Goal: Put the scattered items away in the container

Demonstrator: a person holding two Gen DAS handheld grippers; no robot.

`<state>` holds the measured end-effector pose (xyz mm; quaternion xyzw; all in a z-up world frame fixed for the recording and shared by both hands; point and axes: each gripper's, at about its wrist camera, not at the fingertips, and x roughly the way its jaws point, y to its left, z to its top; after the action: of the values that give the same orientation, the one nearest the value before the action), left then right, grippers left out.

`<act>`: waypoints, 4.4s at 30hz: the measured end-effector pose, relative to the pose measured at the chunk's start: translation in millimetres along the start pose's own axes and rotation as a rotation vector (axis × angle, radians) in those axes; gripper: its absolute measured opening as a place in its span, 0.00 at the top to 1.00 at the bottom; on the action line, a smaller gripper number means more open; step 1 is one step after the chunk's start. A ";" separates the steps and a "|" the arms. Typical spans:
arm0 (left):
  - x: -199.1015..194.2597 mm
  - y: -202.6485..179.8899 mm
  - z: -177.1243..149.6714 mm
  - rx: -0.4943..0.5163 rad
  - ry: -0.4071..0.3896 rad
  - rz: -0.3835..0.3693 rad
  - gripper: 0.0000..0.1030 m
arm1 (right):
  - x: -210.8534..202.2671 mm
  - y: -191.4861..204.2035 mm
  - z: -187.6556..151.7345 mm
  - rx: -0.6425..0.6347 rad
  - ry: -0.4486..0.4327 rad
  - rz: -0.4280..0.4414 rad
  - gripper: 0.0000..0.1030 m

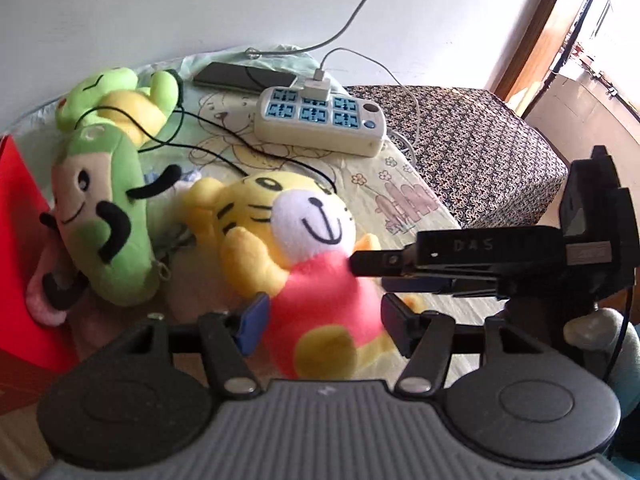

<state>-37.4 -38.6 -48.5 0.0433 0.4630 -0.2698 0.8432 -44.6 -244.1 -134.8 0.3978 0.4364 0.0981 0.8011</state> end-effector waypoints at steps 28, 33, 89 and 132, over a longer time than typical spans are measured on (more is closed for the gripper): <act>-14.4 -6.9 -19.1 0.013 -0.056 -0.003 0.29 | 14.7 47.4 -9.6 -0.215 0.155 0.176 0.56; -37.7 -18.5 -19.5 0.040 -0.121 0.009 0.29 | 1.9 55.6 -16.7 -0.212 0.122 0.214 0.57; -87.0 275.9 -36.7 -0.141 -0.197 -0.164 0.20 | 145.8 299.2 -107.7 -0.518 -0.221 -0.115 0.67; -125.6 226.9 -30.0 -0.170 -0.172 0.253 0.01 | 75.7 265.0 -113.4 -0.373 -0.306 -0.043 0.64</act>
<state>-1.3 216.2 -4.6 0.0066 0.4009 -0.1241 0.9076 -37.0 32.6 -24.6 0.2436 0.2925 0.0984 0.9195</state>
